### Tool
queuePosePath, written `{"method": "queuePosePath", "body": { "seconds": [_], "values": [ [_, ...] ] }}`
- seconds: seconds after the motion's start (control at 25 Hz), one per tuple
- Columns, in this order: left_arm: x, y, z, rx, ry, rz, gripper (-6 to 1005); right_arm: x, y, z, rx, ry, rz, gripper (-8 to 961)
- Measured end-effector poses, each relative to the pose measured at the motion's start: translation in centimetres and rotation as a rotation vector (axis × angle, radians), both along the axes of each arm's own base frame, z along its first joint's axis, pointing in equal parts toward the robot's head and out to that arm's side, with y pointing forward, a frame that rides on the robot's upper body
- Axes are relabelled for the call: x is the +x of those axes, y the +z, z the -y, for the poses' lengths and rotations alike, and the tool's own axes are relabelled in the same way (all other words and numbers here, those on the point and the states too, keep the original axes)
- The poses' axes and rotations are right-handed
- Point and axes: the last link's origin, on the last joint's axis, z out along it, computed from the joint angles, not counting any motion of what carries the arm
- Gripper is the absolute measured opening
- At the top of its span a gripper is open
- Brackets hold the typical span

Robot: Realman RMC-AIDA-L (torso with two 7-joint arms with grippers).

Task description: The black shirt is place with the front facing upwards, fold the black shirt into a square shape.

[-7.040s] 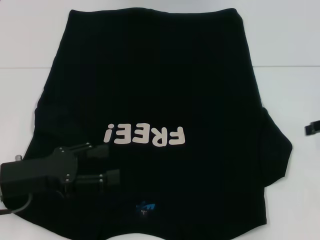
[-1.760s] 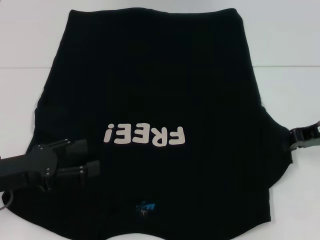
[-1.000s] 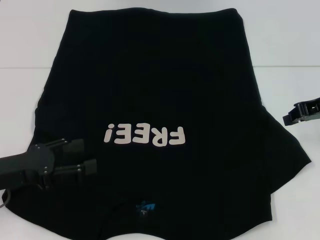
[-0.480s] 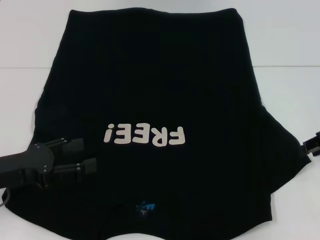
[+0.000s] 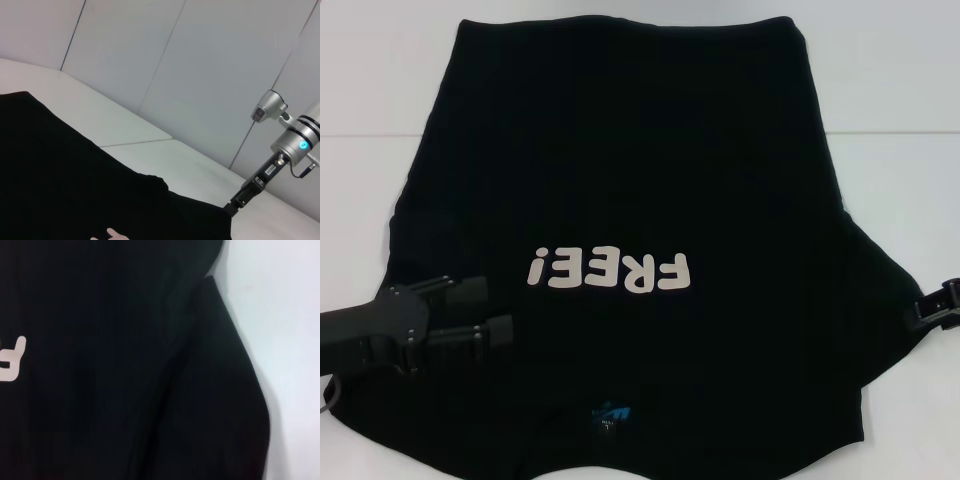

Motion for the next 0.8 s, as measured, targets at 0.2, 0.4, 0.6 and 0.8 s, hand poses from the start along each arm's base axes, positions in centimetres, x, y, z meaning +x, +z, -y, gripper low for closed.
{"method": "queuePosePath", "body": {
  "seconds": [0.2,0.4,0.6,0.8],
  "values": [
    [-0.06,-0.06,0.02,0.0,0.004,-0.002,888,-0.12,-0.61,-0.19,-0.003,0.007,0.006,550],
    [-0.08,-0.06,0.05,-0.002,0.005,-0.002,887,-0.24,-0.83,-0.36,-0.008,0.016,0.024,522],
    [-0.1,-0.09,0.09,-0.002,0.006,-0.001,887,-0.33,-1.08,-0.38,-0.022,0.029,0.042,456],
    [-0.12,-0.11,0.13,-0.003,0.007,-0.001,888,-0.57,-1.11,-0.54,-0.023,0.034,0.043,241]
  ]
}}
